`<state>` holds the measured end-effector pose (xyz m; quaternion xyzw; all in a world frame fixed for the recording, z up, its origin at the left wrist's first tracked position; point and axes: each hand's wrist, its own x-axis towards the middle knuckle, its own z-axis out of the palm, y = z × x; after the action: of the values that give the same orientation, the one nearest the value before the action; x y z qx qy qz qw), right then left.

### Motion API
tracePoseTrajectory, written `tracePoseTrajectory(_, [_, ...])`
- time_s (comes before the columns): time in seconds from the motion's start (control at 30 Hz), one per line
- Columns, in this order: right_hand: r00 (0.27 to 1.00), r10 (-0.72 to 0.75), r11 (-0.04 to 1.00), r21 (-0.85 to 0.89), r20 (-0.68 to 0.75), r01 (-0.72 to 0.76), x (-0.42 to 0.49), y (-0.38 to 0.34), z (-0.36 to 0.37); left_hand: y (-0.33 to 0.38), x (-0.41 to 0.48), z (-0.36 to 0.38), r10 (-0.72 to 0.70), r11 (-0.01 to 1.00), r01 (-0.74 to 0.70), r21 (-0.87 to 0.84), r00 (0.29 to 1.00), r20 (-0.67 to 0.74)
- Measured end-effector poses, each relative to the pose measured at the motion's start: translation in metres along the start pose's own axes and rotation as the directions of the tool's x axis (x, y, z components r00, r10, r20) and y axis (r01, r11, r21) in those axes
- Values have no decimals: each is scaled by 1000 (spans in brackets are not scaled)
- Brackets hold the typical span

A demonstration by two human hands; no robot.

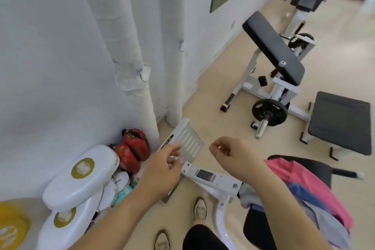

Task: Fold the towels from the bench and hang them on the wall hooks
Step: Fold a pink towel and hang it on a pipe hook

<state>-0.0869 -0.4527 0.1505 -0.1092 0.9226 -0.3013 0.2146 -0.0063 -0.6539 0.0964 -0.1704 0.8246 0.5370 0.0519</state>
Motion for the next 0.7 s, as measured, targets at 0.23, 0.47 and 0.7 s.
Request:
tracePoseTrajectory(0.23, [917, 351, 922, 244, -191, -302, -160, 135, 2, -14, -82, 124, -29, 995, -12, 102, 922, 386])
tracePoseTrajectory(0.47, [777, 539, 813, 441, -324, -380, -311, 260, -12, 17, -162, 274, 2, 970, -134, 201, 836, 549])
tracePoseTrajectory(0.7, [737, 606, 737, 558, -298, -381, -421, 375, -34, 39, -247, 412, -47, 987, -52, 155, 817, 575])
